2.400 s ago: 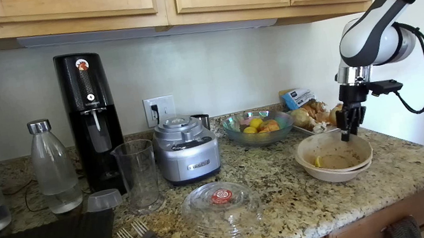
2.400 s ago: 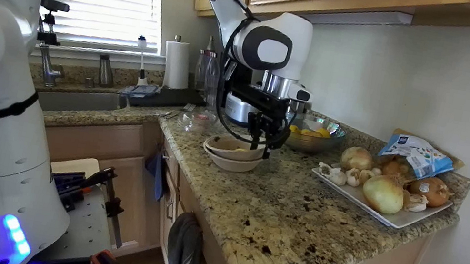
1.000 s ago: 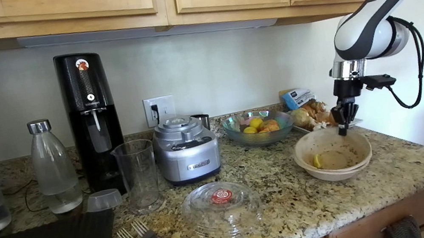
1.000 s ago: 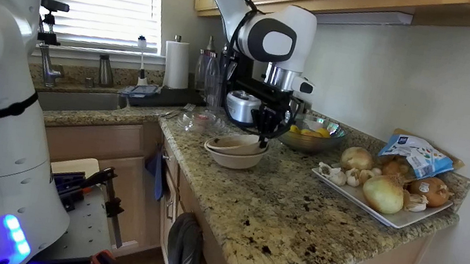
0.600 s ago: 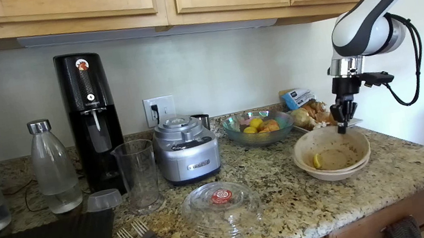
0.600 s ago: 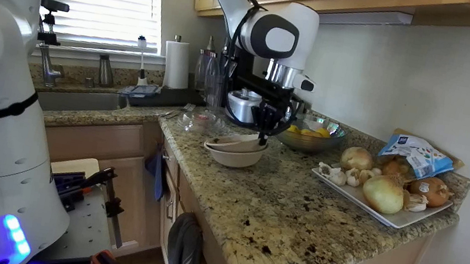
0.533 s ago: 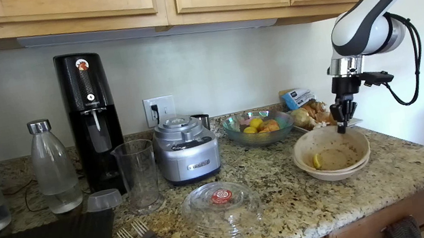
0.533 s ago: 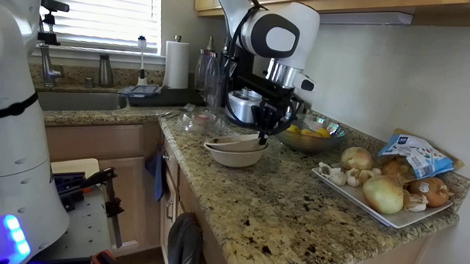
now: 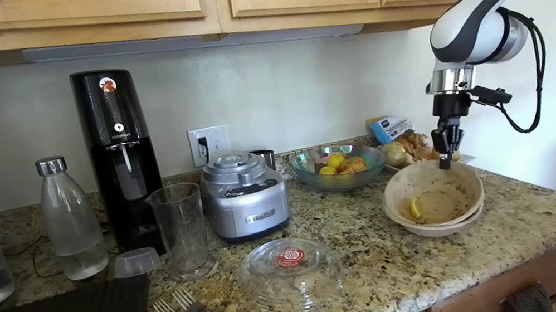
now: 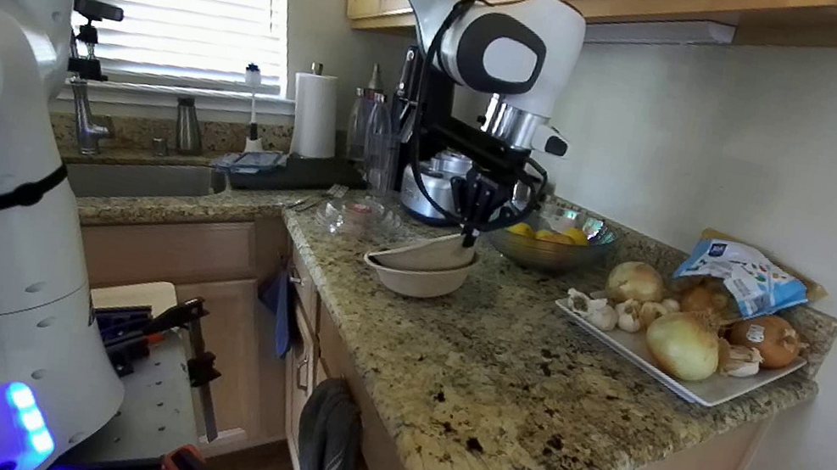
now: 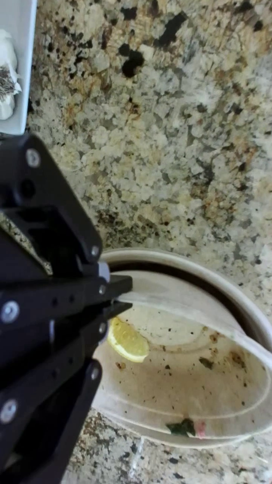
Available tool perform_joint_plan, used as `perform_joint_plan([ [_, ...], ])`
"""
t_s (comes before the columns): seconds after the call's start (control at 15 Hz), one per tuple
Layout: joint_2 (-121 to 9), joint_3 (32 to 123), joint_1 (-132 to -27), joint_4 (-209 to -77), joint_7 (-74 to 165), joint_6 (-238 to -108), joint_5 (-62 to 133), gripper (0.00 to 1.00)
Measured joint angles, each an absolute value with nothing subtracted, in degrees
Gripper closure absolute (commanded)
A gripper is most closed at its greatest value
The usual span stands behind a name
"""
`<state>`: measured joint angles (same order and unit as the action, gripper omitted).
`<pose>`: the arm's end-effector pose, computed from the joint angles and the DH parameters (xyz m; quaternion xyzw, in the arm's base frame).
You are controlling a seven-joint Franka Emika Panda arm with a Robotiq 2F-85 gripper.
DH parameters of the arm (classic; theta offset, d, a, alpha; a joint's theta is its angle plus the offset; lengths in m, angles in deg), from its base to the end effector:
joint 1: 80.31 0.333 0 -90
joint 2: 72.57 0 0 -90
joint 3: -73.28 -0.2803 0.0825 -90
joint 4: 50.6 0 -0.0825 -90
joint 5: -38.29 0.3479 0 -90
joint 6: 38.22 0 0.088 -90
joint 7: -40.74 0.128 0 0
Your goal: Unstack the bowls on the counter
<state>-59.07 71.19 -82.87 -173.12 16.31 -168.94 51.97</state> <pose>0.5233 0.0052 0.2586 -0.9869 -0.1255 0.0255 0.0986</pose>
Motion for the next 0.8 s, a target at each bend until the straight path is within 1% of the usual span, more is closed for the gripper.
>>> perform_joint_plan([
  [0.4, -59.07, 71.06, -83.99, -171.61, 10.82, -165.97, 54.73, 0.95],
  [0.8, -59.72, 71.00, -84.04, -170.59, 9.45, -165.69, 55.06, 0.95],
])
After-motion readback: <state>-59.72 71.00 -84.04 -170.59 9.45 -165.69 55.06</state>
